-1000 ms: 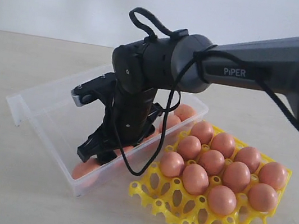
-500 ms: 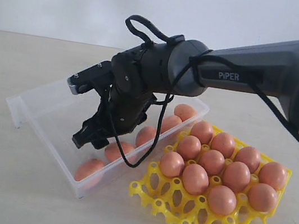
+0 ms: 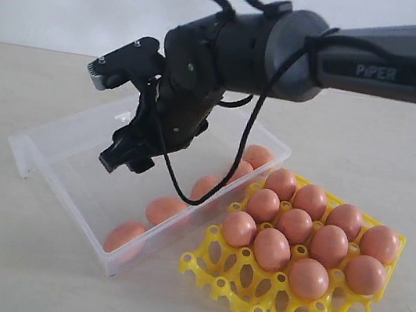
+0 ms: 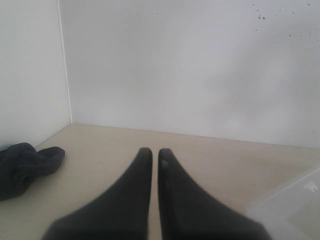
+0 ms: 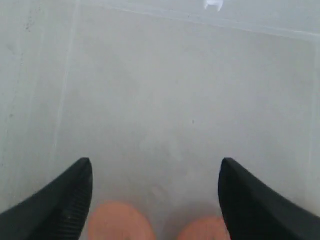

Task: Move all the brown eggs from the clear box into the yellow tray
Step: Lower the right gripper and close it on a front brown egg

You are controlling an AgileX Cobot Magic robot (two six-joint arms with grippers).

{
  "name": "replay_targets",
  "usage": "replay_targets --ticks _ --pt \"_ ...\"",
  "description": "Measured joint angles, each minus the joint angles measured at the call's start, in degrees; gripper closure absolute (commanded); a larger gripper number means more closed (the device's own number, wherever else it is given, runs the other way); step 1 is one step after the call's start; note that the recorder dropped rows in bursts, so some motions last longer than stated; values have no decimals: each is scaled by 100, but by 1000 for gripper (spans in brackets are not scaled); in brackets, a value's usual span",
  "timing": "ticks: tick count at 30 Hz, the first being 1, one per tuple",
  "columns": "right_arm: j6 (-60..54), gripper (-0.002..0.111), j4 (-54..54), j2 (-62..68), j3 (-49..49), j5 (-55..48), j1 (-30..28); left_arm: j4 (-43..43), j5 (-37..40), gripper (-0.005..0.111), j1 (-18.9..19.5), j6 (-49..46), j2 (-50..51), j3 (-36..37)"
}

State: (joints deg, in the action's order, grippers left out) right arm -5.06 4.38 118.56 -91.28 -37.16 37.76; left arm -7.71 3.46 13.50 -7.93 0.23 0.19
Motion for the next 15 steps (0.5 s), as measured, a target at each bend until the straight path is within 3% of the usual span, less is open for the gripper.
replay_targets --ticks 7,15 --pt "-381 47 99 -160 -22 -2233 0 0 0 103 0 0 0 0" --pt "-1340 47 99 -89 -22 -1775 0 0 0 103 0 0 0 0"
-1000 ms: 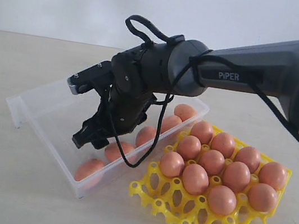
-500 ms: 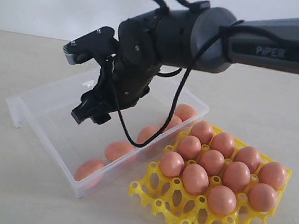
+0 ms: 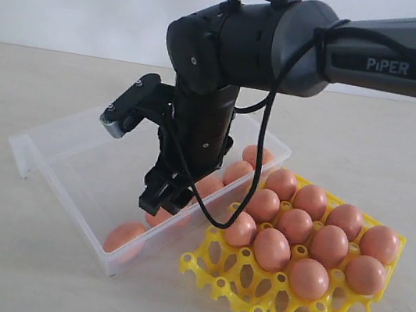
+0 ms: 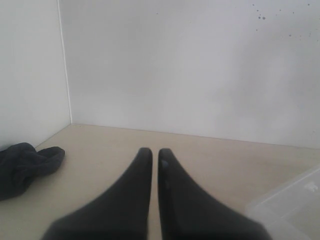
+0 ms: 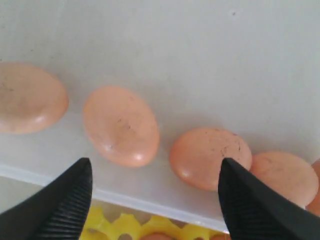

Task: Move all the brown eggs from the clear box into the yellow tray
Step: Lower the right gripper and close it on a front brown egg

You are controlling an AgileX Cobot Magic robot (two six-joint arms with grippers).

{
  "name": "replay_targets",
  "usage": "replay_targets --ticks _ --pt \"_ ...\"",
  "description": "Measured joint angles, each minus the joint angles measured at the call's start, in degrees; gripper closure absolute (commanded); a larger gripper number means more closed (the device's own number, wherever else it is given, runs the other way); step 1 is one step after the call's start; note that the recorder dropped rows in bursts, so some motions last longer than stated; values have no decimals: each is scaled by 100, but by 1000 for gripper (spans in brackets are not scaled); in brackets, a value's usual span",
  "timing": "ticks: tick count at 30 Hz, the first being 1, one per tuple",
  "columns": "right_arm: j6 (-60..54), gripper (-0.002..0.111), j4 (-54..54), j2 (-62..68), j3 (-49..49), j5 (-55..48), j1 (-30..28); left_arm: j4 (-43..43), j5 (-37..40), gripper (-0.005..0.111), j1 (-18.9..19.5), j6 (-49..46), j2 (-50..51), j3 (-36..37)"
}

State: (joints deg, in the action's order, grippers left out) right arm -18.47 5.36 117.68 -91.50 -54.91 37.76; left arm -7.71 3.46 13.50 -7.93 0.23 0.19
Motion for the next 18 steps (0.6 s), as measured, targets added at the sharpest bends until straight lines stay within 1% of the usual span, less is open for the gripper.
replay_targets --ticks 7,18 --pt "-101 47 -110 0 0 527 0 0 0 103 0 0 0 0" --pt "-206 47 -203 409 0 579 0 0 0 103 0 0 0 0"
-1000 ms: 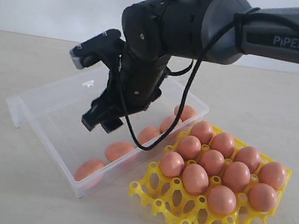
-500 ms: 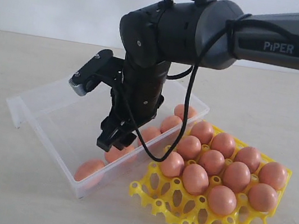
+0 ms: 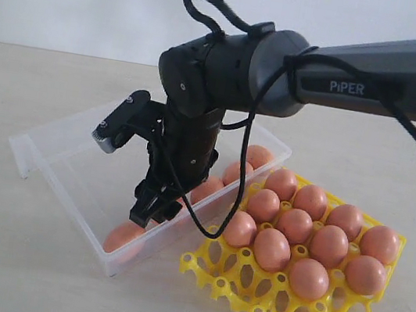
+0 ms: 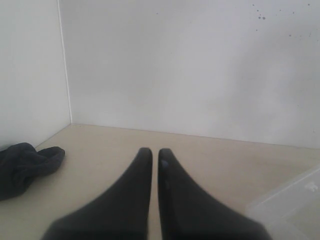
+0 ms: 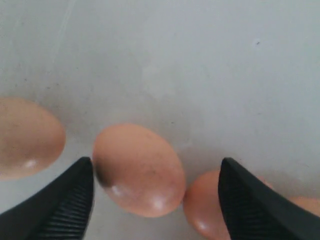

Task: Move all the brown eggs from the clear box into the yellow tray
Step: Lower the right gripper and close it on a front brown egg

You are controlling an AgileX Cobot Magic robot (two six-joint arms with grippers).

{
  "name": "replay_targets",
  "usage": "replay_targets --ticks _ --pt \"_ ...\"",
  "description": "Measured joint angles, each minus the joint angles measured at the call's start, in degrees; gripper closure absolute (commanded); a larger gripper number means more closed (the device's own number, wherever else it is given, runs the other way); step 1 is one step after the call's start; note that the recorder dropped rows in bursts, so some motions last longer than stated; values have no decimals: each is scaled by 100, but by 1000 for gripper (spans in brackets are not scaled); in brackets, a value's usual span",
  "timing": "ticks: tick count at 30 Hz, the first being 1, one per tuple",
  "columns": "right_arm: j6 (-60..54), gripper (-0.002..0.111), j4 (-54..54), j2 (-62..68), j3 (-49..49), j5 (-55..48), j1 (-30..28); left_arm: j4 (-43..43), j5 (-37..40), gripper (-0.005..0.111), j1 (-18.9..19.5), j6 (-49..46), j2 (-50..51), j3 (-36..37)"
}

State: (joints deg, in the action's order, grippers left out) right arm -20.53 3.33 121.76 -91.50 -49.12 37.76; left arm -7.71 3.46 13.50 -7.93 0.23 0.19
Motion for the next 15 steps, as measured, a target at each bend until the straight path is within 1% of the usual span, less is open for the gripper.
replay_targets --ticks 5,12,14,15 --pt "-36 47 -9 99 0 -101 0 0 0 103 0 0 0 0" --pt "-47 47 -9 269 0 51 0 0 0 103 0 0 0 0" --pt "-47 55 -9 335 0 93 0 0 0 103 0 0 0 0" --pt "-47 63 -9 347 0 102 0 0 0 103 0 0 0 0"
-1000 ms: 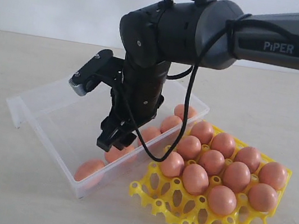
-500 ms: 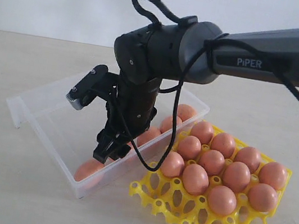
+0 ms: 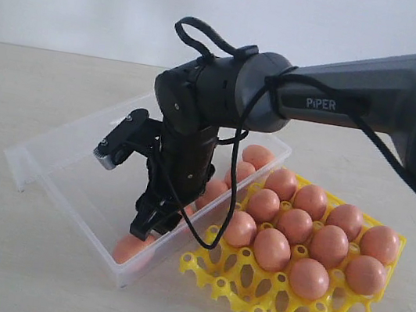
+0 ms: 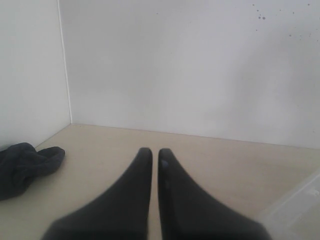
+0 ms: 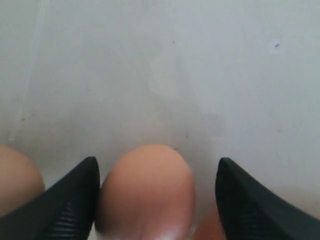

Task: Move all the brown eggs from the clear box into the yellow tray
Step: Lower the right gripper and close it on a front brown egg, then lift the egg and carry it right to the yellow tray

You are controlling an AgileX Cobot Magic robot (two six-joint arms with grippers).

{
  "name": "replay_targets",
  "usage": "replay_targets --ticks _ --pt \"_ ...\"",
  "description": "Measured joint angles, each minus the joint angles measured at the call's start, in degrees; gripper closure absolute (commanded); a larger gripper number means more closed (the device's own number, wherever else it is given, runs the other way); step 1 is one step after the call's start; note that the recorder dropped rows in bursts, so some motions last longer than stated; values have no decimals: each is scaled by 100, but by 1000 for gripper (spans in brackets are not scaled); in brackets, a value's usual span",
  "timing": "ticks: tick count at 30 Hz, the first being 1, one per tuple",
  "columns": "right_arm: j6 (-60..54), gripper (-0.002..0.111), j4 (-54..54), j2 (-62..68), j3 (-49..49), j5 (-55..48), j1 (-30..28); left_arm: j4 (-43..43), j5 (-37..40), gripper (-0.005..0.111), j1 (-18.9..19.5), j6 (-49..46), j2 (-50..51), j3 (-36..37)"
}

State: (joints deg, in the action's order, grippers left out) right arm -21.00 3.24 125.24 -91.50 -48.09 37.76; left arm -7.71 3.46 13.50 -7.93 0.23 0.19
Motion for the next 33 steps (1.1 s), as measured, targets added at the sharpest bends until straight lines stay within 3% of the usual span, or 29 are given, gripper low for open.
replay_targets --ticks 5,16,24,26,29,33 --pt "0 108 0 51 0 -21 0 0 0 103 0 0 0 0" --pt "233 108 22 14 0 376 0 0 0 103 0 0 0 0" --pt "1540 108 22 -1068 287 2267 0 0 0 103 0 0 0 0" --pt "1985 108 22 -1771 1096 3230 0 0 0 103 0 0 0 0" --pt "2318 108 -72 -3365 3365 5497 0 0 0 103 0 0 0 0" --pt "1665 108 -768 -4734 5380 6816 0 0 0 103 0 0 0 0"
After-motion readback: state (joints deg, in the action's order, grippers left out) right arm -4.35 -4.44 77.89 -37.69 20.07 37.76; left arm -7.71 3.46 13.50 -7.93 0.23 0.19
